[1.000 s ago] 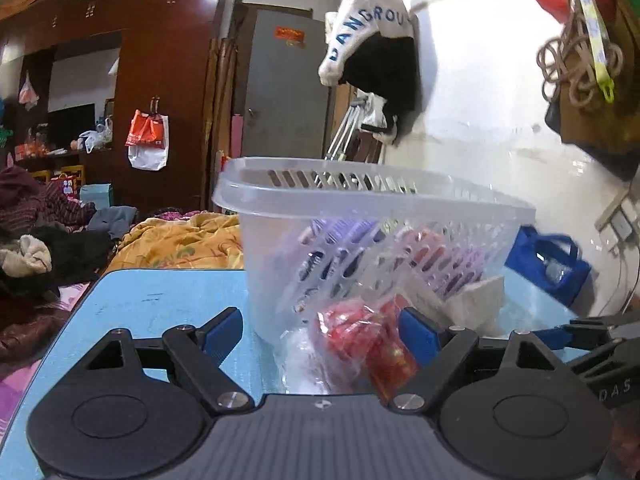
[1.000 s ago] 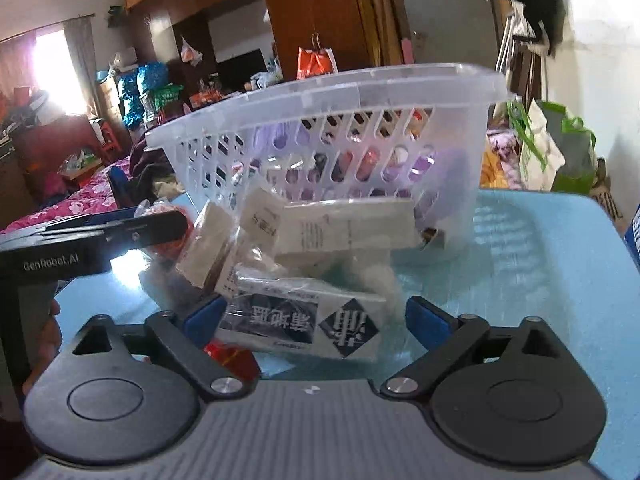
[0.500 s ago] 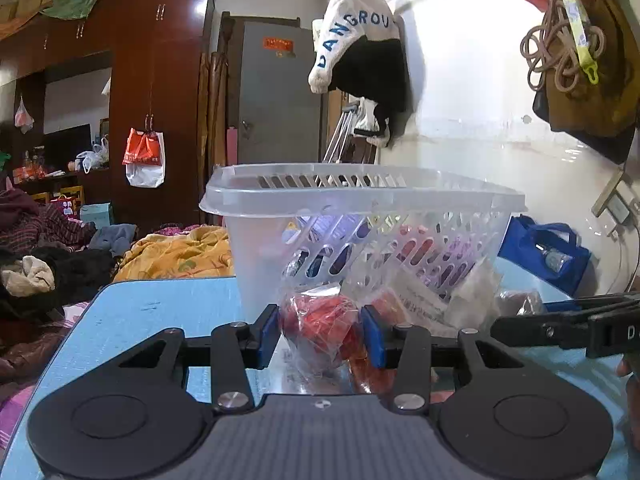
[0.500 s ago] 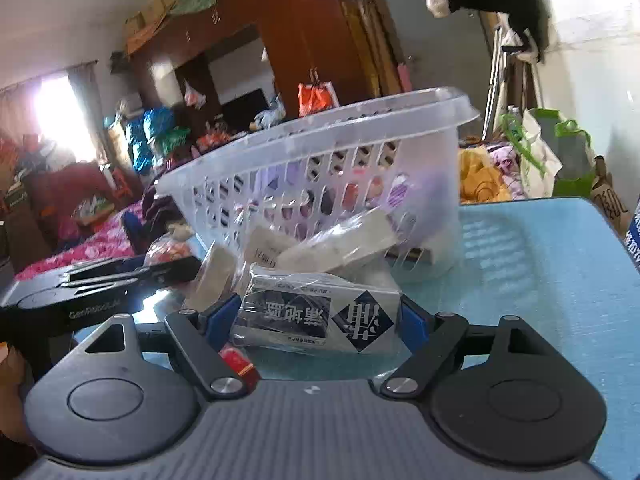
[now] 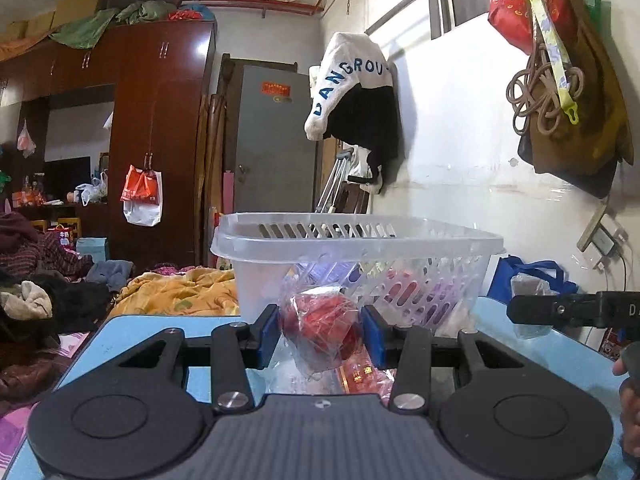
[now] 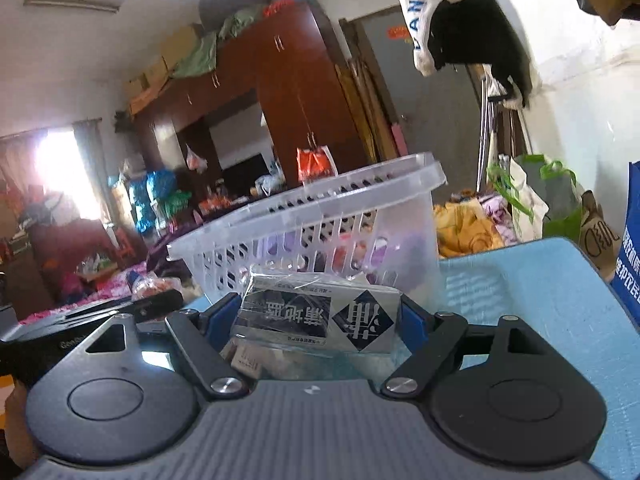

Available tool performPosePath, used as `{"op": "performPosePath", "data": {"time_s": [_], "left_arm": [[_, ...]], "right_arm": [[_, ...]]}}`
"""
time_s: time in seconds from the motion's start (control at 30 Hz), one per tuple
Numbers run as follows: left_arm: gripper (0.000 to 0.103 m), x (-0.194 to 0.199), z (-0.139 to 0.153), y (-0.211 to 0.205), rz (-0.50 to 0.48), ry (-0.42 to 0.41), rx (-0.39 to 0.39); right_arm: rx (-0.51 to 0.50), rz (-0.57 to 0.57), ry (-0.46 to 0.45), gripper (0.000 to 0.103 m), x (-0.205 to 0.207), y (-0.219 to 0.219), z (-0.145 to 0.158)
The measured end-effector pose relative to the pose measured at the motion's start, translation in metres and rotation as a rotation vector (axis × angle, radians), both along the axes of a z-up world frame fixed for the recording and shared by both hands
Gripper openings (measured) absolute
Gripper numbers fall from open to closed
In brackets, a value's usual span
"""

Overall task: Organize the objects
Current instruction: 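Carry both items over the white basket and open both tools to drop them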

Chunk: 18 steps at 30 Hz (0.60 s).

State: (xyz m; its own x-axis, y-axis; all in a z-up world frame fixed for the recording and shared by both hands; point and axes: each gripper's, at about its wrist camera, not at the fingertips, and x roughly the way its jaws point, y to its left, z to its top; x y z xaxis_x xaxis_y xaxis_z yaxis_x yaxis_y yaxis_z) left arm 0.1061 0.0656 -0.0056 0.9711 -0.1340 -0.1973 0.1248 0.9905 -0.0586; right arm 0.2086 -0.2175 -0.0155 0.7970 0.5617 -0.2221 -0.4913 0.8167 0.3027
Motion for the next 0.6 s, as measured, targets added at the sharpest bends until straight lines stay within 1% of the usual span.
{"op": "performPosePath", "data": {"time_s": [0.27, 0.6], "left_arm": [[0.048, -0.0005, -0.0025, -0.0022, 0.003, 0.002, 0.014], [0.048, -0.0022, -0.0042, 0.0000, 0.001, 0.001, 0.014]], "right_arm": [[0.004, 0.001, 0.004, 0.083, 0.0032, 0.0028, -0.0009], [-0.002, -0.010, -0.019, 0.083, -0.0011, 0.0023, -0.0026]]}}
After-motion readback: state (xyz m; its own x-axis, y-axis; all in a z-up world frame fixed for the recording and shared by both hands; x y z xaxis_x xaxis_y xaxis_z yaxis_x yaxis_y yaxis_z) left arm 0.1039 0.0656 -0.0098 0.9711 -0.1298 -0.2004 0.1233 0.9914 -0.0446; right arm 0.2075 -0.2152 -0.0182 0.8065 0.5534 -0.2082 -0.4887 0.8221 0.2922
